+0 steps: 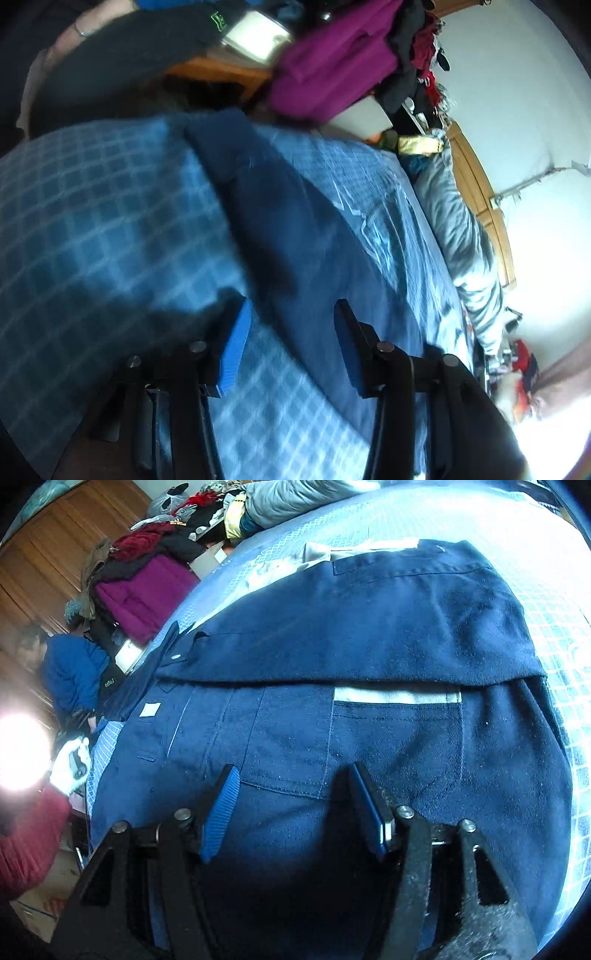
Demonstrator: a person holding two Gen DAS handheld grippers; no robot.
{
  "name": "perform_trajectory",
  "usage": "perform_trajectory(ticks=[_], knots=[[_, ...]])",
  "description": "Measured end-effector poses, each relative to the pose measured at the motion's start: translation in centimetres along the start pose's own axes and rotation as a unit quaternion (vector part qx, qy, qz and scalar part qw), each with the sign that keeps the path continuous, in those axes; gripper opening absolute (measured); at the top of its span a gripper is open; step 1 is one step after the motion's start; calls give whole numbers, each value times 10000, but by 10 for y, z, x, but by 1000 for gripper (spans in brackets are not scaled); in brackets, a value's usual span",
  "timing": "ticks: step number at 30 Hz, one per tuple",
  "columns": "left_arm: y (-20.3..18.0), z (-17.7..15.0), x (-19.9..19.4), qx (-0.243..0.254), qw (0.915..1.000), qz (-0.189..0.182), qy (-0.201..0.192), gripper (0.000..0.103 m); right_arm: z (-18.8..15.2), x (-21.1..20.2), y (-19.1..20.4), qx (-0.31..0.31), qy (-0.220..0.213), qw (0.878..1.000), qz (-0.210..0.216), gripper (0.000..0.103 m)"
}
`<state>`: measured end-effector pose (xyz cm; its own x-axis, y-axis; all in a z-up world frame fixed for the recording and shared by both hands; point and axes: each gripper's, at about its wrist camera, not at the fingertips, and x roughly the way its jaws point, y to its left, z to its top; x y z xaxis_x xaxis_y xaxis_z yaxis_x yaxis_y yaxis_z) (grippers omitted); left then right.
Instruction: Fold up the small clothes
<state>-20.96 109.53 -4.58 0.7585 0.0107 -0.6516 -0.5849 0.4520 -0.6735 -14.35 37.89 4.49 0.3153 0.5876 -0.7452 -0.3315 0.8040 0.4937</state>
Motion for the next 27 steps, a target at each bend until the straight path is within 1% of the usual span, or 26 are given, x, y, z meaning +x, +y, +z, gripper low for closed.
perform_trajectory(ticks=[1,3,5,6,8,9,10,11,12,13,14,15,16,17,18,19,20,21,22,23,24,25,27], knots=[[0,3,3,-13,10000,15,-63,48,1,1,3,-52,-8,10000,-19,65],[-5,8,11,53,9998,120,-129,33,3,3,7,-154,-8,9999,-68,67],[-10,13,17,119,9996,242,-95,0,6,4,8,-206,-12,9998,-83,69],[-16,15,19,161,9996,207,-92,0,7,5,7,-205,-21,9998,-78,69],[-51,8,13,627,9978,21,-205,0,7,6,7,-185,-44,9998,-47,69],[-82,-1,12,977,9948,-205,-217,0,7,6,7,-169,-55,9998,-25,69],[-117,-15,9,1378,9891,-482,-171,0,7,6,6,-147,-71,9999,8,69],[-151,-33,5,1739,9817,-764,-86,0,7,7,5,-119,-86,9999,48,69],[-188,-54,1,2116,9711,-1108,7,1,7,6,3,-83,-101,9999,101,70],[-225,-81,-5,2455,9573,-1521,134,1,7,6,1,-31,-117,9998,171,70],[-259,-111,-10,2728,9410,-1980,306,7,7,5,-1,6,-129,9997,224,70],[-281,-136,-12,2881,9272,-2346,480,15,7,5,-3,46,-141,9995,280,70],[-303,-168,-10,2993,9098,-2760,801,39,7,4,-4,69,-149,9994,313,70],[-318,-198,-5,3073,8947,-3030,1155,63,7,4,-5,94,-162,9992,349,70],[-328,-229,3,3199,8822,-3124,1476,67,7,3,-5,105,-171,9992,356,70],[-332,-260,12,3353,8736,-3045,1780,64,7,2,-3,91,-168,9993,322,69],[-330,-282,20,3432,8681,-2948,2044,59,7,1,-1,70,-154,9995,259,69],[-322,-299,27,3397,8659,-2848,2318,56,8,-1,2,33,-111,9998,182,69],[-311,-305,28,3322,8690,-2739,2438,55,8,-4,4,8,-79,9999,149,69],[-302,-307,24,3260,8731,-2671,2449,55,9,-9,6,28,-54,9999,156,70],[-290,-303,18,3211,8779,-2622,2396,55,11,-14,6,101,-71,9996,238,70],[-276,-296,8,3169,8855,-2529,2269,55,15,-24,6,164,-184,9989,408,70],[-245,-278,-12,3073,9008,-2313,2014,59,29,-37,9,156,-422,9976,518,70]])
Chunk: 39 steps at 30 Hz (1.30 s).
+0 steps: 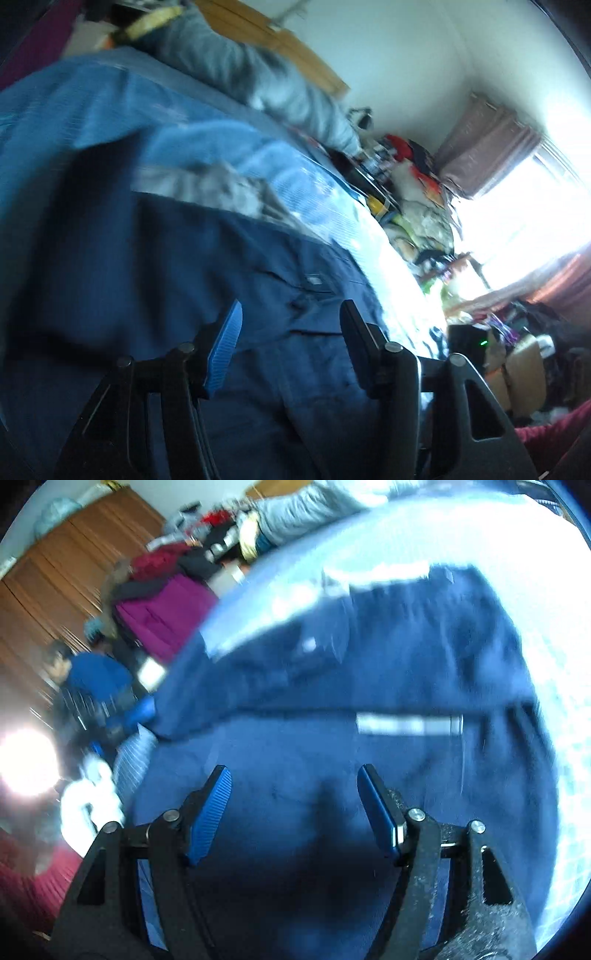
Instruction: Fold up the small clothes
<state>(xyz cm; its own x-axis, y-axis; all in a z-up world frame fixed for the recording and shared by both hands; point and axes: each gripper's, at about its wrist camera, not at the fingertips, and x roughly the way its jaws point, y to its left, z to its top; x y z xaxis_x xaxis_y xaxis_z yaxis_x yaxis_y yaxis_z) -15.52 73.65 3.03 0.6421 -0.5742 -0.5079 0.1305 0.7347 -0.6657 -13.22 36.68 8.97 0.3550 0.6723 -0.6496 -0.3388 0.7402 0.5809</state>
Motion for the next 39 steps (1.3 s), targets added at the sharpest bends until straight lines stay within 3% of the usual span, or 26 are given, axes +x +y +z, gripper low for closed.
perform_trajectory(ticks=[5,9,10,11,14,17,19,24,30,39], knots=[[82,-17,-50,-919,9925,745,-311,61,61,11,-11,384,-378,9975,460,70],[124,-43,-55,-1468,9836,963,-402,61,95,62,-28,494,76,9985,239,64],[134,-50,-53,-1581,9817,974,-418,56,100,75,-30,461,230,9986,70,63],[139,-54,-53,-1598,9812,981,-464,51,103,84,-31,435,355,9984,-22,62],[142,-58,-54,-1557,9815,959,-569,52,103,97,-29,428,465,9980,-19,60],[138,-54,-47,-1502,9822,979,-564,53,101,104,-24,345,598,9976,72,36],[139,-55,-47,-1480,9828,949,-567,54,102,105,-22,329,604,9976,47,4],[128,-47,-44,-1494,9828,914,-578,55,106,72,-14,149,192,9995,208,1],[125,-47,-44,-1463,9834,898,-584,56,98,11,-18,83,-444,9990,-70,1],[124,-46,-44,-1448,9836,909,-574,57,85,-2,-45,39,-396,9968,-689,1]])
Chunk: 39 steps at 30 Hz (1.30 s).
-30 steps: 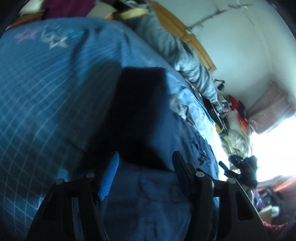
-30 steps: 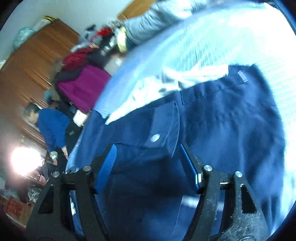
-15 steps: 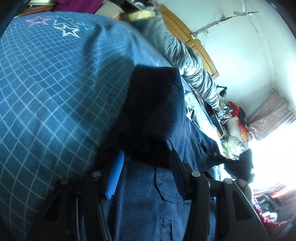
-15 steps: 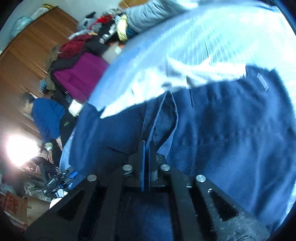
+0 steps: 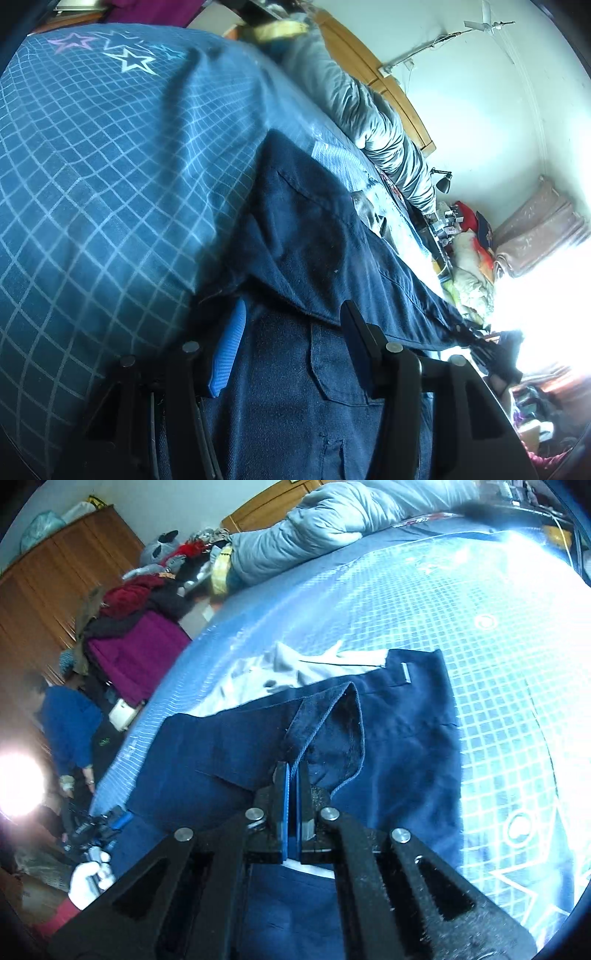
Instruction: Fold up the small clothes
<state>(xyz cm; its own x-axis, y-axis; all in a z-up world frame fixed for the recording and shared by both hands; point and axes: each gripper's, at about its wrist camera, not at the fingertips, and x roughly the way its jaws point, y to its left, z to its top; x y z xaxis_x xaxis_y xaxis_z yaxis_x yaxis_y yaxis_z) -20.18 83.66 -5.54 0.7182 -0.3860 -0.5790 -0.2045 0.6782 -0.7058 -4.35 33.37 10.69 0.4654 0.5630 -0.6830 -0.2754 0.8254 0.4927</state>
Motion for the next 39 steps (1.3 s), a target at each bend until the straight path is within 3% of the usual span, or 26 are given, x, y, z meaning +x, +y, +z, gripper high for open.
perform_trajectory(ticks=[3,5,7,13,15,17,18,19,22,25,31,36,39], knots=[[0,0,0,7,10000,-6,4,58,-4,14,-6,-115,262,9996,-82,5],[-2,2,0,10,10000,32,61,56,-9,23,-10,-160,396,9984,-360,7],[-16,2,-5,159,9996,116,179,57,-11,16,-11,-130,291,9988,-361,8],[-60,11,-29,675,9967,-408,-217,62,-8,-19,-3,-254,-269,9973,-630,15],[-57,23,-15,690,9972,-238,-162,62,-6,-21,9,-401,-347,9971,-547,15],[-42,33,6,481,9988,-46,24,62,-5,-9,17,-557,-186,9976,-374,15],[-31,36,21,373,9988,247,186,60,-5,0,20,-639,-75,9974,-338,15],[-17,37,34,181,9981,443,387,47,-8,14,19,-710,134,9969,-308,15],[-9,43,23,-99,9993,199,284,49,-20,50,0,-623,925,9922,-561,12],[-12,37,9,-92,9996,144,219,49,-22,39,-15,-389,808,9948,-484,14],[-39,48,-14,138,9998,-110,-127,54,-3,6,-3,-557,62,9977,-376,15],[-80,94,37,541,9984,-180,-39,62,19,42,17,-775,99,9967,-206,15],[-75,115,82,357,9991,87,217,62,20,83,17,-885,600,9939,-277,15]])
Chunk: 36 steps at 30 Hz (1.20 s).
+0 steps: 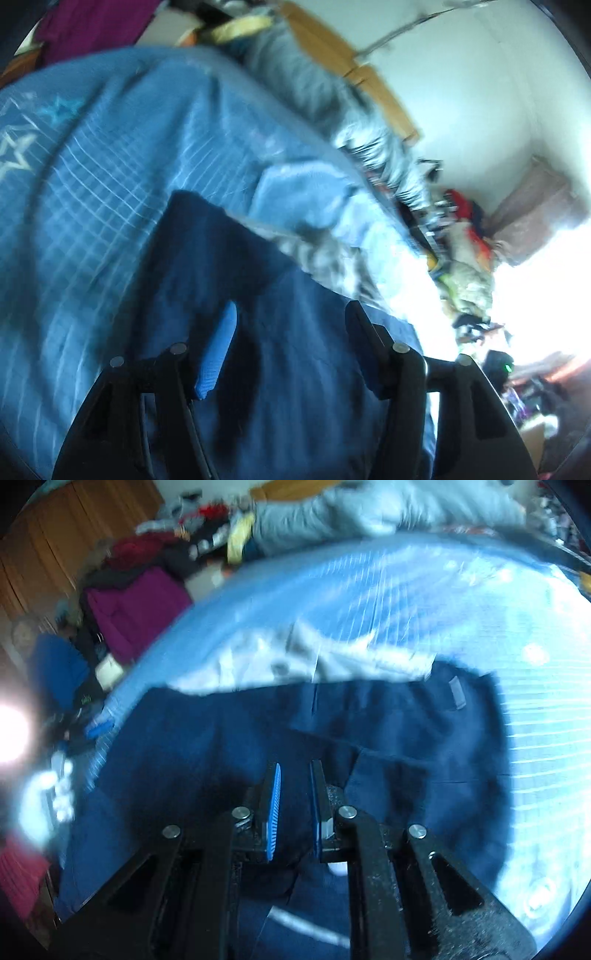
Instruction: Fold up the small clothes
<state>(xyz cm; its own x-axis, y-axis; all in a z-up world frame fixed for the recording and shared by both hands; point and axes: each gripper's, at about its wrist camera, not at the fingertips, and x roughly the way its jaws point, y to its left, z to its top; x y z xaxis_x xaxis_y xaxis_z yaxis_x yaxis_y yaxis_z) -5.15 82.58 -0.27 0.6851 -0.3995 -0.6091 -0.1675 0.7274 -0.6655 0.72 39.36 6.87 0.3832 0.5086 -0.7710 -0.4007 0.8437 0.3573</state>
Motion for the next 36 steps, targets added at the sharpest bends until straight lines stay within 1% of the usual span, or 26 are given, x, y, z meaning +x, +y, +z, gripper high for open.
perform_trajectory(ticks=[1,2,3,4,5,6,7,8,9,10,12,13,14,15,16,17,19,22,25,28,29,31,33,34,35,36], knots=[[12,6,18,-159,9996,190,150,61,-4,10,-3,-9,194,9998,-63,13],[20,10,27,-284,9987,361,215,49,-8,14,-6,-6,244,9997,-38,11],[33,13,32,-441,9978,437,223,41,-10,12,-11,34,120,9999,73,8],[44,16,28,-621,9974,352,134,31,-10,9,-14,117,142,9998,95,4],[53,17,22,-803,9962,312,84,31,-10,3,-16,169,140,9998,29,4],[59,17,12,-912,9954,308,-18,33,-11,-3,-16,146,97,9998,-18,6],[61,16,-1,-871,9956,330,-120,39,-12,-9,-15,114,46,9999,-26,10],[61,14,-8,-796,9963,303,-116,47,-13,-17,-13,90,-16,10000,-25,14],[61,10,-15,-703,9967,392,-51,53,-15,-25,-11,62,-87,9999,-24,24],[59,3,-25,-535,9970,560,25,60,-16,-30,-11,50,-141,9999,-33,30],[58,-12,-41,-315,9972,665,106,61,-23,-43,-9,48,-252,9997,-29,33],[62,-24,-52,-246,9965,783,181,61,-26,-46,-8,51,-244,9997,-36,41],[65,-33,-63,-196,9962,822,193,60,-34,-48,-8,64,-154,9998,-70,46],[70,-41,-75,-178,9962,836,192,60,-39,-45,-9,79,-10,9999,-102,57],[72,-49,-86,-206,9960,847,187,59,-50,-41,-12,96,230,9995,-196,60],[77,-58,-98,-260,9961,833,143,58,-56,-40,-13,84,329,9989,-311,60],[86,-73,-124,-431,9957,823,16,58,-66,-53,-11,78,329,9986,-407,59],[94,-92,-164,-609,9937,912,-232,61,-80,-89,-11,224,93,9989,-392,60],[100,-115,-193,-766,9927,875,-330,62,-98,-127,-19,373,-173,9975,-577,62],[100,-139,-213,-598,9931,964,-294,62,-115,-151,-35,540,-252,9945,-864,67],[99,-144,-218,-474,9931,1045,-254,62,-122,-158,-43,641,-259,9929,-972,67],[91,-155,-218,-127,9906,1356,-137,62,-140,-170,-62,847,-258,9876,-1299,71],[83,-160,-213,132,9873,1581,-115,66,-155,-176,-79,1050,-215,9820,-1558,72],[78,-161,-209,247,9858,1657,-101,73,-162,-176,-88,1159,-180,9789,-1672,72],[74,-161,-204,322,9852,1683,-77,84,-171,-176,-97,1281,-128,9752,-1799,72],[72,-162,-200,378,9851,1674,-55,91,-178,-179,-103,1349,-95,9732,-1858,72]])
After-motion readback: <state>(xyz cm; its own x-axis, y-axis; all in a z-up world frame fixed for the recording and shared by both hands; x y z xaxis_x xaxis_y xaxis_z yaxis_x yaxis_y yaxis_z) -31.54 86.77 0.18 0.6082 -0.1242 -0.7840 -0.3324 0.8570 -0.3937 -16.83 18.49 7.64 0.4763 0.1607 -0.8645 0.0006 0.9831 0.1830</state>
